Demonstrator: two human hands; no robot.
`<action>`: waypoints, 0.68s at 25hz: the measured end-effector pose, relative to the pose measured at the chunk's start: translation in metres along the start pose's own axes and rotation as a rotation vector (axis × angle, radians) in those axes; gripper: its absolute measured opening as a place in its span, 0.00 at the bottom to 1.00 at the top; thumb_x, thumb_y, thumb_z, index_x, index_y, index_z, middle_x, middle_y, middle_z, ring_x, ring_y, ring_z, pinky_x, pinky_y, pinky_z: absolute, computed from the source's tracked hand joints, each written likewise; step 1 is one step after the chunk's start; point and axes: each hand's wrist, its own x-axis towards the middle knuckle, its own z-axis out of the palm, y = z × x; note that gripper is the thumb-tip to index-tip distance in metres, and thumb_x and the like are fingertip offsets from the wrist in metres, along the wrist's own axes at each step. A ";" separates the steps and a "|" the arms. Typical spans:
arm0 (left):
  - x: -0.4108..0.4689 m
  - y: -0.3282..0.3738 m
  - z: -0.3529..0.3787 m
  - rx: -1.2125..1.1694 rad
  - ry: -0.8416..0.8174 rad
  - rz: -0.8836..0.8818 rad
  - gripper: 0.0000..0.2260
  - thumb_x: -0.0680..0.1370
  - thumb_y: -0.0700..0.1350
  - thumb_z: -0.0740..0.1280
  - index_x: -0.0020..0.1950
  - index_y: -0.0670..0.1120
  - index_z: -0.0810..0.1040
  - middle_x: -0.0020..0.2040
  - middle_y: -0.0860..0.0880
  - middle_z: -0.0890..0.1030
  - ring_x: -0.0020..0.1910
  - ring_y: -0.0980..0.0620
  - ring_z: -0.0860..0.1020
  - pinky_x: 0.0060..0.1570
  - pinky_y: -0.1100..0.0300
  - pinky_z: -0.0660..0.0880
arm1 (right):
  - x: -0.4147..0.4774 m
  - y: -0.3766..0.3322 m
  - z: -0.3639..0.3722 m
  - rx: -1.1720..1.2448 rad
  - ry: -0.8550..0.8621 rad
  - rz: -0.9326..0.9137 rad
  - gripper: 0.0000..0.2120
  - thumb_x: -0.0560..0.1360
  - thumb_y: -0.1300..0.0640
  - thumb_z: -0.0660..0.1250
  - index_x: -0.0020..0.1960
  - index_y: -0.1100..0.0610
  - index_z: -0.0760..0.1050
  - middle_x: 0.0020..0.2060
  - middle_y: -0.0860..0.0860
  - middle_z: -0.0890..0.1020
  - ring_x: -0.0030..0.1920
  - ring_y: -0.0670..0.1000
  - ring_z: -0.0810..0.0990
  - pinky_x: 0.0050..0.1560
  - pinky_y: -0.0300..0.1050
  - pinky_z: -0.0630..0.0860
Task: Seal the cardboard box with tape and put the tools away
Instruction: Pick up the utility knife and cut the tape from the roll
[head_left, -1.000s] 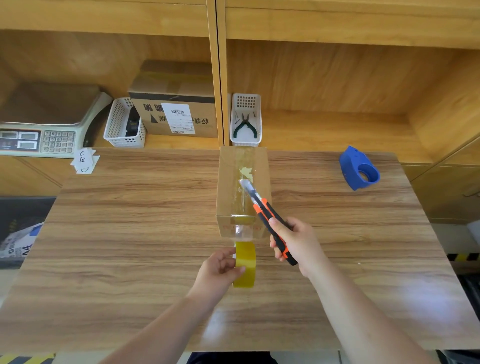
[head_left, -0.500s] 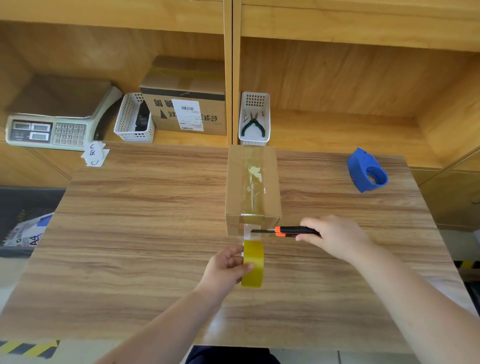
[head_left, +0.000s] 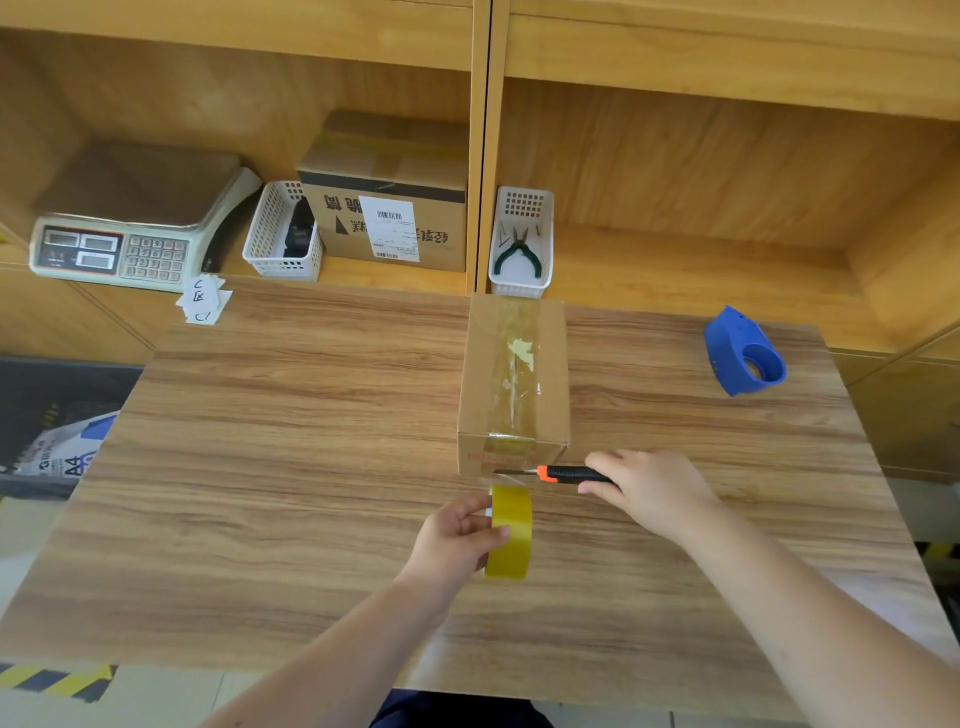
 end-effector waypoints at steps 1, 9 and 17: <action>0.000 0.001 0.000 -0.005 0.002 -0.004 0.16 0.73 0.34 0.72 0.59 0.47 0.79 0.43 0.46 0.86 0.39 0.52 0.84 0.38 0.61 0.76 | 0.003 -0.004 0.003 0.000 0.014 -0.006 0.19 0.79 0.37 0.52 0.55 0.50 0.72 0.42 0.47 0.80 0.38 0.53 0.78 0.30 0.44 0.64; 0.000 0.001 0.000 -0.011 0.019 -0.020 0.15 0.73 0.33 0.71 0.58 0.45 0.80 0.41 0.47 0.85 0.40 0.50 0.84 0.41 0.58 0.78 | -0.001 0.007 0.017 -0.070 0.194 -0.060 0.17 0.75 0.38 0.60 0.41 0.51 0.75 0.27 0.47 0.76 0.23 0.52 0.75 0.20 0.38 0.60; 0.005 -0.002 -0.001 0.020 0.031 -0.015 0.16 0.73 0.33 0.72 0.58 0.45 0.80 0.42 0.46 0.86 0.43 0.47 0.83 0.49 0.50 0.76 | 0.007 -0.010 0.034 -0.082 0.224 -0.086 0.15 0.75 0.40 0.63 0.41 0.52 0.74 0.26 0.47 0.76 0.21 0.51 0.69 0.23 0.35 0.47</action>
